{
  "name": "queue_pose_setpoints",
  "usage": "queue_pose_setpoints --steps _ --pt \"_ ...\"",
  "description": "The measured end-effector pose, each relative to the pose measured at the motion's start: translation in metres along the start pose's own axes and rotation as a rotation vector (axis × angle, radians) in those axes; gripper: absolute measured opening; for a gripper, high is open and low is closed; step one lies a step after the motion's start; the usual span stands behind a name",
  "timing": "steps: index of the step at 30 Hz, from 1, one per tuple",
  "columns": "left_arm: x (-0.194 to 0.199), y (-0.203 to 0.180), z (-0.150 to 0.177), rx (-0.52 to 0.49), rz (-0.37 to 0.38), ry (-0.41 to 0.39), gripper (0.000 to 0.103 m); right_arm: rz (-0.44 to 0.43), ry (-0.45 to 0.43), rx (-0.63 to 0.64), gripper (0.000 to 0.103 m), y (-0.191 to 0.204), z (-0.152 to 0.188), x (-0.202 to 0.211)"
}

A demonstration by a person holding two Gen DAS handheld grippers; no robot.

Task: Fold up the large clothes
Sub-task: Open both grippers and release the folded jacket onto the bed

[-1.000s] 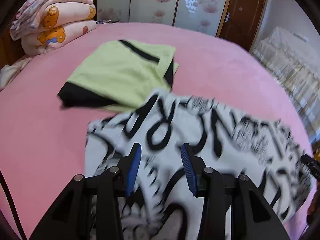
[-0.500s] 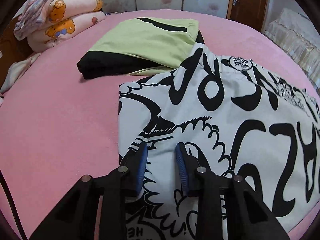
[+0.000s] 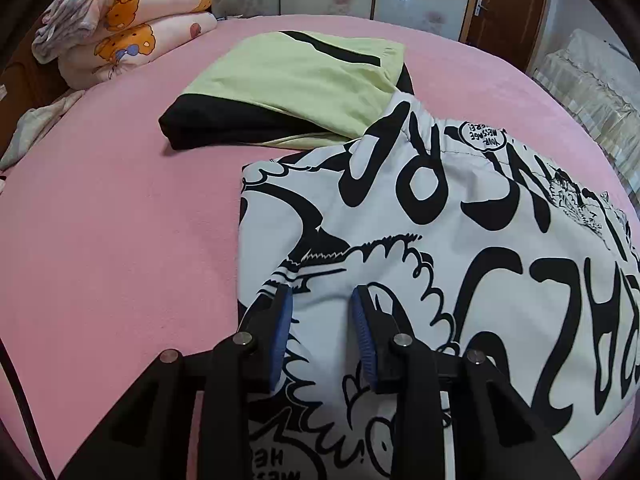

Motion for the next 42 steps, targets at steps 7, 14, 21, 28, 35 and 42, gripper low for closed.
queue_pose_setpoints --steps 7,14,21,28,35,42 --pt "0.037 0.005 0.005 0.006 -0.002 0.027 0.053 -0.017 0.03 -0.012 0.003 0.015 0.008 0.04" --pt "0.086 0.003 0.03 -0.072 -0.031 0.105 0.06 -0.029 0.097 -0.016 0.024 0.036 0.028 0.082" --pt "0.137 -0.003 0.06 -0.046 0.033 0.141 0.06 -0.082 0.08 0.03 0.026 0.069 0.049 0.123" --pt "0.168 -0.011 0.09 0.005 0.134 0.16 0.06 -0.155 0.035 0.072 0.026 0.108 0.069 0.16" --pt "0.185 -0.013 0.095 0.094 0.203 0.078 0.069 -0.212 -0.092 0.076 0.048 0.145 0.085 0.188" --pt "0.145 -0.02 0.104 0.245 0.322 0.055 0.072 -0.254 -0.243 0.018 0.048 0.172 0.088 0.189"
Point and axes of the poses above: each gripper's, at about its wrist camera, not at the fingertips, and x roughly against the way its jaws point, y to its left, z to its underside, the point moved 8 cm from there along -x, roughly the way its jaws point, and after that the axes turned 2 degrees about -z, right-handed, at the moved point
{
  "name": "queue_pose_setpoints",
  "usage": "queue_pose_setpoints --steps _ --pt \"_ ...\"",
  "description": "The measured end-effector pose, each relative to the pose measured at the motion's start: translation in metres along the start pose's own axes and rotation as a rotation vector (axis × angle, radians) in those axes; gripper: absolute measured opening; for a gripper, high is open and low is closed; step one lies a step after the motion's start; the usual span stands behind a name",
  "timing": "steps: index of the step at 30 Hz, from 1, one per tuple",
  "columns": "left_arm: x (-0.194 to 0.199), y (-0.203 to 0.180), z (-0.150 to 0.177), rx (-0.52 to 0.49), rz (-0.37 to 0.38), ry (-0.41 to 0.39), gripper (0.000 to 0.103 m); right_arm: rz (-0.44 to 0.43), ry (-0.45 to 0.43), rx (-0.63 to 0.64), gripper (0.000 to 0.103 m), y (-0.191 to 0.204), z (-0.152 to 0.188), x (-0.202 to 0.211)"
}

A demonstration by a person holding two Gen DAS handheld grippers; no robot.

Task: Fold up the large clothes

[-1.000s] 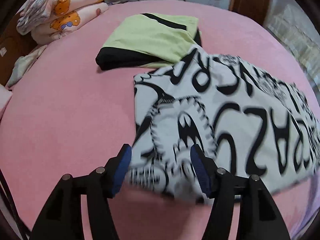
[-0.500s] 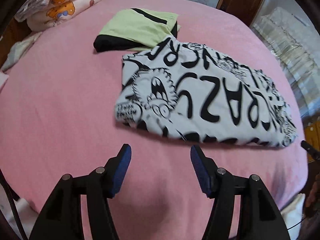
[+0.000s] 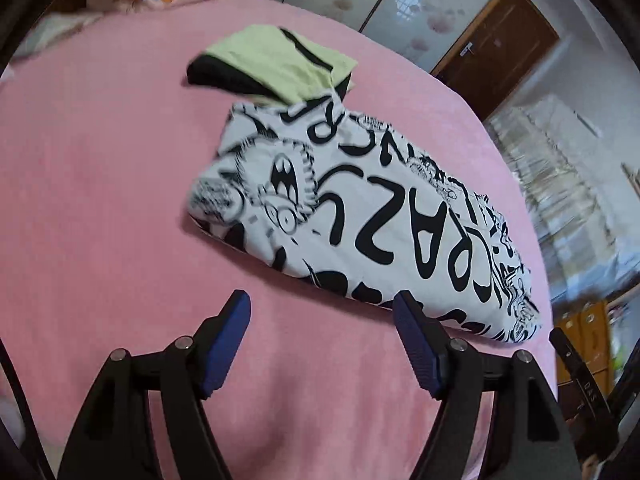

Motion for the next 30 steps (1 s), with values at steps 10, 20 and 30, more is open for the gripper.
queue_pose_setpoints --steps 10,20,30 --pt "-0.093 0.019 -0.007 0.185 0.154 0.028 0.072 -0.024 -0.03 0.038 0.048 0.027 0.004 -0.042" --pt "-0.147 0.028 -0.061 0.224 0.226 -0.074 0.072 -0.015 -0.022 0.099 0.047 0.051 -0.017 -0.099" --pt "-0.138 0.016 -0.095 0.187 0.149 -0.216 0.018 0.039 -0.025 0.183 0.016 0.062 -0.04 -0.144"
Point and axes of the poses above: each gripper's, at about its wrist camera, not at the fingertips, and x roughly against the way its jaws point, y to its left, z to its underside, the point moved 8 cm from there along -x, roughly the way its jaws point, and after that the axes turned 2 degrees about -z, right-handed, at the moved point
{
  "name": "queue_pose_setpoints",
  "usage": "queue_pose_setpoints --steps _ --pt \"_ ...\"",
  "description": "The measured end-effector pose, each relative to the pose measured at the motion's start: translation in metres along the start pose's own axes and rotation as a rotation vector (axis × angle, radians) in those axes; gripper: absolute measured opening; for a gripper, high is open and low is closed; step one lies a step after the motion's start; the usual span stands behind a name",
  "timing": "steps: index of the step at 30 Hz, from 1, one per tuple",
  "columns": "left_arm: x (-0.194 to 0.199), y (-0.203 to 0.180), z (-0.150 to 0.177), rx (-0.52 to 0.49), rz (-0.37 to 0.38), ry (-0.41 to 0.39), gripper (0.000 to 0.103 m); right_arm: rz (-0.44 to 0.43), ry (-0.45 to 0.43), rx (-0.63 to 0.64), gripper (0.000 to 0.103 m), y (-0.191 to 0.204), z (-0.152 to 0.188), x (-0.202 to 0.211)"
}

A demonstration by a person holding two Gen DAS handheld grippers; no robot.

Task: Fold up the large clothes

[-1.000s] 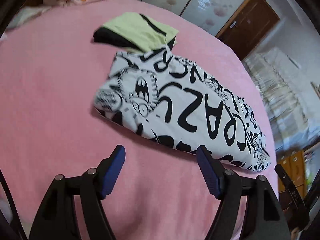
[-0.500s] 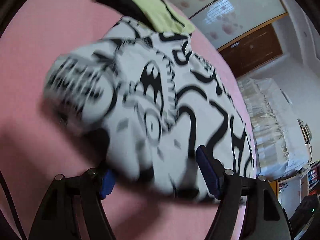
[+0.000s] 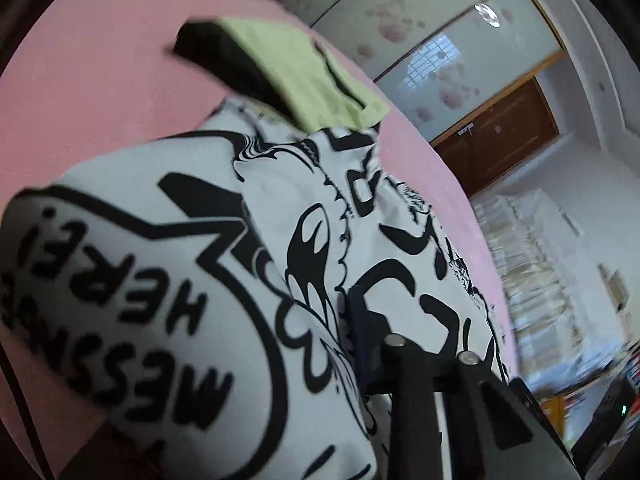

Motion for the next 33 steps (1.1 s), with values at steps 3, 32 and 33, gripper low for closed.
queue_pose_setpoints --steps 3,32,33 --pt "0.022 -0.025 -0.007 -0.101 -0.032 -0.064 0.012 -0.004 0.032 0.049 0.016 0.008 0.01 -0.018" --pt "0.01 -0.351 0.143 -0.965 0.043 -0.084 0.011 -0.121 0.046 -0.543 0.015 -0.177 0.088 0.073" --pt "0.003 -0.358 0.157 -1.001 0.043 -0.063 0.012 -0.088 0.045 -0.565 0.015 -0.193 0.095 0.08"
Point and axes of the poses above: each gripper's, at about its wrist camera, not at the fingertips, and x roughly against the way its jaws point, y to its left, z to its underside, the point moved 8 cm from there along -x, roughly the way its jaws point, and after that the axes turned 2 degrees about -z, right-handed, at the moved point
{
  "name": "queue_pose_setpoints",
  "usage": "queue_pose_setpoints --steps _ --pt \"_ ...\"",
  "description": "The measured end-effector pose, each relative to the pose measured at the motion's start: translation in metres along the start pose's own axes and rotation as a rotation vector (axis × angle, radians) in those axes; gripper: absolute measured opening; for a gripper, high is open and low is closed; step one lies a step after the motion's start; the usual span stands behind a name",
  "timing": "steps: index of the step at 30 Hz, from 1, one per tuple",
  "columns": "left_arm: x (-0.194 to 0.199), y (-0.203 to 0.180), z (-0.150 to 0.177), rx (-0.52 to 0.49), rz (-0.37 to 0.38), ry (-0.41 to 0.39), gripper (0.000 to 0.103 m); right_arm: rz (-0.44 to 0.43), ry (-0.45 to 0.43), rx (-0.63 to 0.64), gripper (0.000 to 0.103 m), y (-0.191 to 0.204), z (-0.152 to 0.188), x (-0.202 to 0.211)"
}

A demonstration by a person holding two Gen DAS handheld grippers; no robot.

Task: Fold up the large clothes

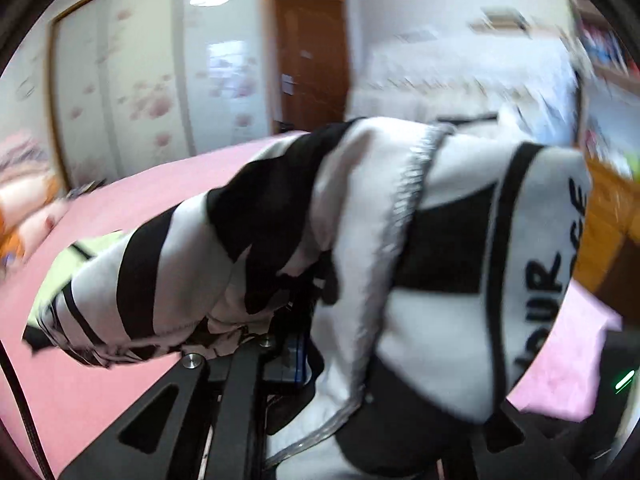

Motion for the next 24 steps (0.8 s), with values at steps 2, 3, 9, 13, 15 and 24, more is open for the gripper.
queue_pose_setpoints --steps 2,3,9,13,15,24 --pt "-0.025 -0.039 0.017 -0.094 0.031 0.072 0.013 0.06 -0.014 -0.037 0.015 -0.031 -0.005 0.016" --pt "-0.045 -0.058 0.036 -0.155 0.039 0.143 0.013 0.087 -0.014 -0.051 0.015 -0.045 -0.007 0.021" --pt "-0.077 -0.095 0.081 -0.316 -0.025 0.242 0.034 0.098 0.022 -0.144 0.016 -0.089 0.0 0.03" --pt "-0.064 -0.09 0.077 -0.218 0.077 0.284 0.05 0.086 0.024 -0.121 0.016 -0.091 -0.003 0.03" --pt "-0.053 -0.079 0.072 -0.17 0.127 0.313 0.069 0.075 0.016 -0.105 0.016 -0.088 -0.009 0.032" --pt "0.019 -0.058 0.085 0.051 0.232 0.326 0.077 0.018 -0.082 0.046 0.044 -0.052 -0.036 0.063"
Point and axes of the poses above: each gripper's, at about its wrist camera, not at the fingertips, and x roughly against the way its jaws point, y to its left, z to its underside, the point moved 8 cm from there along -x, roughly the way its jaws point, and after that the axes turned 2 degrees about -z, right-handed, at the moved point
